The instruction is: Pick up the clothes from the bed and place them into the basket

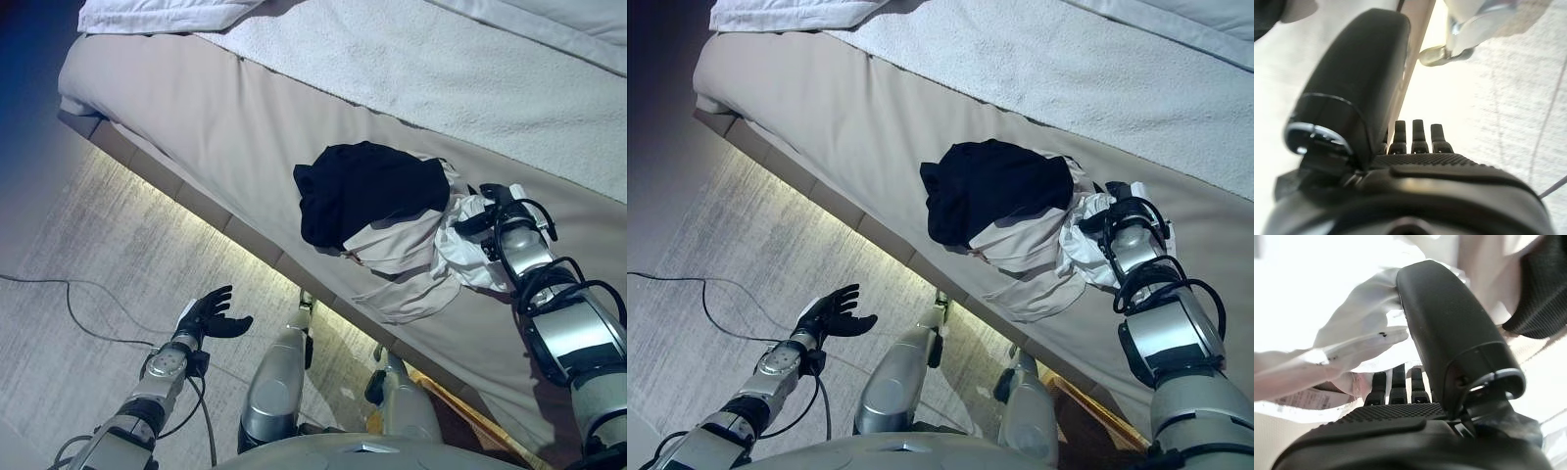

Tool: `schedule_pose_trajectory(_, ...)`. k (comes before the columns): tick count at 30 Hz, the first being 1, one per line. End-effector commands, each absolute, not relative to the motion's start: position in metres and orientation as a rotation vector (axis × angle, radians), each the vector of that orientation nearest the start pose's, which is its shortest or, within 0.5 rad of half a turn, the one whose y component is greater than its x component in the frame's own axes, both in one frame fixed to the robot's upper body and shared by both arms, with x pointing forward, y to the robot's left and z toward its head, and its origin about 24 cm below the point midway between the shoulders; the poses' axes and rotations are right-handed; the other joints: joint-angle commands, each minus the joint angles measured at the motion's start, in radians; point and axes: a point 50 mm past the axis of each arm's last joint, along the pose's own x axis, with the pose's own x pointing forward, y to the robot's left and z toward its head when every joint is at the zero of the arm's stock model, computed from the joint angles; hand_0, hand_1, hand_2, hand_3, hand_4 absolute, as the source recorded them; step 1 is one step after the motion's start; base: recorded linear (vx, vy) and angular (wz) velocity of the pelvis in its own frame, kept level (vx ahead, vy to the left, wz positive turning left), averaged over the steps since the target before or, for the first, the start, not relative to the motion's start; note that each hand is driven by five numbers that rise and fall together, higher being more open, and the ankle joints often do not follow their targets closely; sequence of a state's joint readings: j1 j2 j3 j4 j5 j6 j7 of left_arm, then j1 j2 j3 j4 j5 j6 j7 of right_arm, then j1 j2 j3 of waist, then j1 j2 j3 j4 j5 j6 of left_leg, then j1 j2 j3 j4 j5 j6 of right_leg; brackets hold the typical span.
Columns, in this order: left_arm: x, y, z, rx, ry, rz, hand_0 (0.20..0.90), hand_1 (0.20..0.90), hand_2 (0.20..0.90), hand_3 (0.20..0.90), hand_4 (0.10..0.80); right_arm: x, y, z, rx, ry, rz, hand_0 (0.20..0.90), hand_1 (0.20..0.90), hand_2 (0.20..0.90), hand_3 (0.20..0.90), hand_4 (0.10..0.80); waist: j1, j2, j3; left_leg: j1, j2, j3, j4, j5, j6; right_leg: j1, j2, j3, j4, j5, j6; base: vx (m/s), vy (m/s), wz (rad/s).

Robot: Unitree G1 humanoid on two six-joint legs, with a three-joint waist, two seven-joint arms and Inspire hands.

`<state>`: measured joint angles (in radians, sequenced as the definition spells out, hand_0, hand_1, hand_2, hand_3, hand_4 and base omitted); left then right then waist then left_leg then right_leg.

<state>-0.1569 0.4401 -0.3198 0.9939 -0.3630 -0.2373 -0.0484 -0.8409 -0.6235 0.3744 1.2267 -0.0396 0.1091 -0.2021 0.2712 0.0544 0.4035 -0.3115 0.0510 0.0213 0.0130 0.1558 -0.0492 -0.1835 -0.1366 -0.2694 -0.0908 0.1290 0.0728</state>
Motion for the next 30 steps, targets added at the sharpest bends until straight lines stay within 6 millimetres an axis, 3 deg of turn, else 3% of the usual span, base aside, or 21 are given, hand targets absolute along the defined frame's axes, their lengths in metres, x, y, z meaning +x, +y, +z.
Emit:
schedule_pose_trajectory(1,0.19,0.27,-0.094,0.277,0.676,0.033,0.9,0.9,0.9,0.9,0.8,0.344,-0.341,0.091,-1.052,0.436,-0.602,0.9,0.9,0.9,0.9,0.8,0.015,0.031,-0.01,-0.109,-0.018,-0.049,0.088,-0.034,-0.015,0.005,-0.054,-0.038,0.15,-0.105,0.023,-0.001,0.004,0.04)
schedule_pose_trajectory(7,0.188,0.268,-0.096,0.289,0.676,0.029,0.9,0.9,0.9,0.9,0.8,0.342,-0.333,0.092,-1.003,0.243,-0.702,0.9,0.9,0.9,0.9,0.8,-0.006,0.023,-0.049,-0.051,-0.016,-0.026,0.046,-0.045,-0.015,0.059,-0.044,-0.032,0.098,-0.094,0.03,0.014,0.006,0.03)
schedule_pose_trajectory(12,0.183,0.254,-0.103,0.275,0.688,-0.018,0.9,0.9,0.9,0.9,0.8,0.335,-0.332,0.091,-0.939,0.136,-0.749,0.9,0.9,0.9,0.9,0.8,-0.042,0.002,-0.093,0.02,-0.012,-0.004,0.005,-0.059,-0.01,0.089,-0.039,-0.009,0.071,-0.079,0.037,0.055,0.038,-0.09)
schedule_pose_trajectory(19,0.153,0.248,-0.121,0.272,0.787,-0.001,0.9,0.9,0.9,0.9,0.8,0.309,-0.323,0.052,-0.848,0.176,-0.68,0.9,0.9,0.9,0.9,0.8,-0.105,-0.036,-0.166,0.149,0.014,0.035,-0.048,-0.079,-0.007,0.143,-0.027,0.029,0.061,-0.074,0.036,0.135,0.055,-0.12)
schedule_pose_trajectory(24,0.123,0.252,-0.134,0.283,0.885,0.027,0.9,0.9,0.9,0.9,0.8,0.27,-0.315,0.011,-0.838,0.251,-0.561,0.9,0.9,0.9,0.9,0.8,-0.144,-0.052,-0.207,0.212,0.024,0.053,-0.047,-0.099,-0.004,0.172,-0.022,0.046,0.081,-0.087,0.03,0.177,0.046,-0.26)
schedule_pose_trajectory(30,0.116,0.255,-0.136,0.282,0.921,0.018,0.9,0.9,0.9,0.9,0.8,0.26,-0.296,-0.01,-0.846,0.295,-0.376,0.9,0.9,0.9,0.9,0.8,-0.157,-0.052,-0.206,0.226,0.024,0.051,-0.012,-0.121,-0.002,0.182,-0.028,0.048,0.094,-0.092,0.026,0.083,0.008,-0.09)
